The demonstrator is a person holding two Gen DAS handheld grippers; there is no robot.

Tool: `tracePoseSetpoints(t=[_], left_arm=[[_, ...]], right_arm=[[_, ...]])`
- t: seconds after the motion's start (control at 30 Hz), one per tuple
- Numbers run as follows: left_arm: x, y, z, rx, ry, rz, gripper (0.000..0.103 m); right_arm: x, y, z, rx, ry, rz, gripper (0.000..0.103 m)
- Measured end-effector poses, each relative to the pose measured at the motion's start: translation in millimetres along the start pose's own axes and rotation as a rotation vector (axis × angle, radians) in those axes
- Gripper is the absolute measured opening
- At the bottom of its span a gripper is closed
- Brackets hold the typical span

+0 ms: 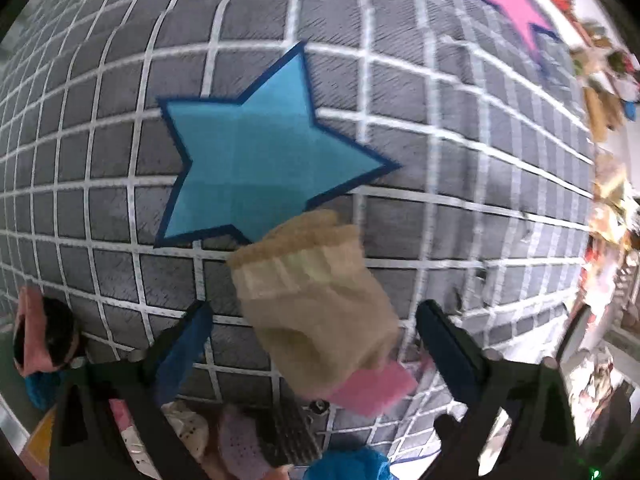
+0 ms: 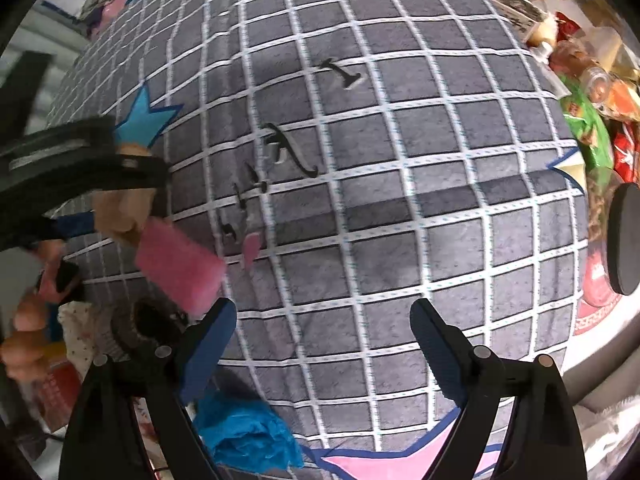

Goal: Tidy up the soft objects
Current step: 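Grasp the beige sock with the left tool while the right tool grasps the pink sponge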

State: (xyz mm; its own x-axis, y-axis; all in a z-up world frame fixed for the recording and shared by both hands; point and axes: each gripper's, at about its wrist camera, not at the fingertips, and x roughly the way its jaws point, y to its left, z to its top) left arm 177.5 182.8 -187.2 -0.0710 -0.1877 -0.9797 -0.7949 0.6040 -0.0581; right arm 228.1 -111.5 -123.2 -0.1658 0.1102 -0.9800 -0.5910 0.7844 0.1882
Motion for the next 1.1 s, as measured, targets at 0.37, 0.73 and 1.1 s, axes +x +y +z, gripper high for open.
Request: tracePoseSetpoints(t=[0.37,0.73,1.1], left_arm=[[-28,22,22,0.047,-0.054,0.025,0.023],[-57,73,9,0.005,-0.092,0.014,0.023],[-62,65,-56,0.086,-0.128,0.071,0.023]], right_arm=[[25,102,58,-0.171,-0.001,0.036,0.090],[83,194,44,-0.553,0.072,-0.133,0.090],[82,216,36,-0.570,0.042,-0.139,0.048]])
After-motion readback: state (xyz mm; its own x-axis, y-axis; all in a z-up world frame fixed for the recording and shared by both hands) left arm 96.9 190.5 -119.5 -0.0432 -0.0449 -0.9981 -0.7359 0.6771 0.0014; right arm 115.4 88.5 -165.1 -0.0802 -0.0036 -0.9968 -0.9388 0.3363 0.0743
